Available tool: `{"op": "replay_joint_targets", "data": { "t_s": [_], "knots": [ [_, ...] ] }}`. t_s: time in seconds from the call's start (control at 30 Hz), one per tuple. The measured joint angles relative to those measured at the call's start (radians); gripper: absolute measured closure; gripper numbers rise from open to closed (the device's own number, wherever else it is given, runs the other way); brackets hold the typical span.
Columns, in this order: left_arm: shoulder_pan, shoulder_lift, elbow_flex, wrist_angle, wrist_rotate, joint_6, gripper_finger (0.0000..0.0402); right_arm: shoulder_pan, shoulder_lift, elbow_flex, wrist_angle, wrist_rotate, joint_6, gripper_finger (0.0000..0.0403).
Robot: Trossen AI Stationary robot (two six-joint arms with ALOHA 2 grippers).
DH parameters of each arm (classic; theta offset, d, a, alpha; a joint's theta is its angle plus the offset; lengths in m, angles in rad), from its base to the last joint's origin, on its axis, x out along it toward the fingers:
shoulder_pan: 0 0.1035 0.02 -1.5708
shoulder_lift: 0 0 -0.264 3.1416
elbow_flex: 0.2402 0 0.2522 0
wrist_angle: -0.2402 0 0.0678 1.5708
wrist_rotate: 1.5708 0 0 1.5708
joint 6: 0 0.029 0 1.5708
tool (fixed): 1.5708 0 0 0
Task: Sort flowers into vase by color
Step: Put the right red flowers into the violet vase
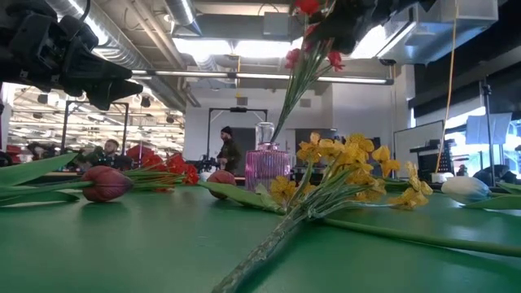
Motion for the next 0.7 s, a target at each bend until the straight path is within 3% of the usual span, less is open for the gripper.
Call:
{"op": "replay_joint_targets", "data": {
  "t_s": [0.3,0.7],
  "knots": [
    [0.000,0.000,0.000,0.000,0.000,0.000,0.0178,0.000,0.000,0.098,-0.101,0.044,-0.021,0.0125],
    [0.000,0.000,0.000,0.000,0.000,0.000,0.0178,0.000,0.054,0.098,-0.110,0.034,-0.003,0.0124]
  ]
}}
